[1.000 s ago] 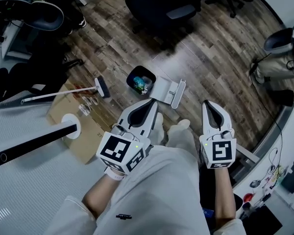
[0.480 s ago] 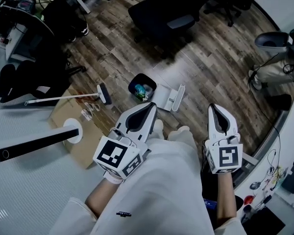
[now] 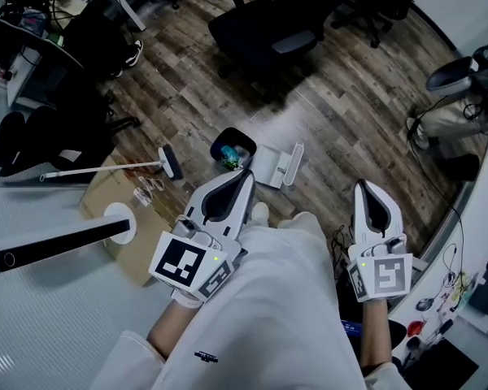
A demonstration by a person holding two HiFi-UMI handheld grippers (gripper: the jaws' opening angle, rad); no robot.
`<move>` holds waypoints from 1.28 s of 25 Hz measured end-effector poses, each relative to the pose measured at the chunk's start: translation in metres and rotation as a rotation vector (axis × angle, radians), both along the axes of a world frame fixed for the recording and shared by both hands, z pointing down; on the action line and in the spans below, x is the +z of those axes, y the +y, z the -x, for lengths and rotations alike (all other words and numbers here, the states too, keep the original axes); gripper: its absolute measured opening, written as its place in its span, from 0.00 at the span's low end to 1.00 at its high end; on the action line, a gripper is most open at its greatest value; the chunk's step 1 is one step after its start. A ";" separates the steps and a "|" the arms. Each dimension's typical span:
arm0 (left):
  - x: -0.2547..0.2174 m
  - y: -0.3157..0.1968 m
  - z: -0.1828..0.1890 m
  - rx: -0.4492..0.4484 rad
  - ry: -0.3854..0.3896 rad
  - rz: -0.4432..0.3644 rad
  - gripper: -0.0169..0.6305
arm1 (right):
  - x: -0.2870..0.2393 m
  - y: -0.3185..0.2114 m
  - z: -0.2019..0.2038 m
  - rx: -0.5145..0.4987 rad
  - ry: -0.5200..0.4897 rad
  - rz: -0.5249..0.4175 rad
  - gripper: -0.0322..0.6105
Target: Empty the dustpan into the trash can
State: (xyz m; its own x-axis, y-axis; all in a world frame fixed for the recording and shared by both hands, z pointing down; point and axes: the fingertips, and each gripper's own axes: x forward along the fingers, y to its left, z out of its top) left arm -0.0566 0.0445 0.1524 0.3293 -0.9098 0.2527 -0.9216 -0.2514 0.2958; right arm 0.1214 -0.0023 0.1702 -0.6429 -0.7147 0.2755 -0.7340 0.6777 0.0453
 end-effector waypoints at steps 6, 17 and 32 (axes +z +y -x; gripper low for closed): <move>-0.002 0.001 0.000 0.010 -0.015 -0.001 0.04 | -0.011 0.008 -0.013 0.050 -0.051 -0.001 0.07; -0.004 0.006 -0.004 0.031 -0.017 -0.012 0.04 | -0.007 0.020 -0.008 0.036 -0.053 0.008 0.07; -0.001 0.002 0.003 0.011 0.007 -0.012 0.04 | -0.001 0.016 0.022 -0.028 -0.042 0.031 0.07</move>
State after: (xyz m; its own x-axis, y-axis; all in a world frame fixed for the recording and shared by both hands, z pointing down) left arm -0.0598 0.0466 0.1515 0.3408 -0.9092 0.2393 -0.9167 -0.2648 0.2992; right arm 0.0991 0.0137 0.1694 -0.6743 -0.6876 0.2694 -0.7152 0.6989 -0.0066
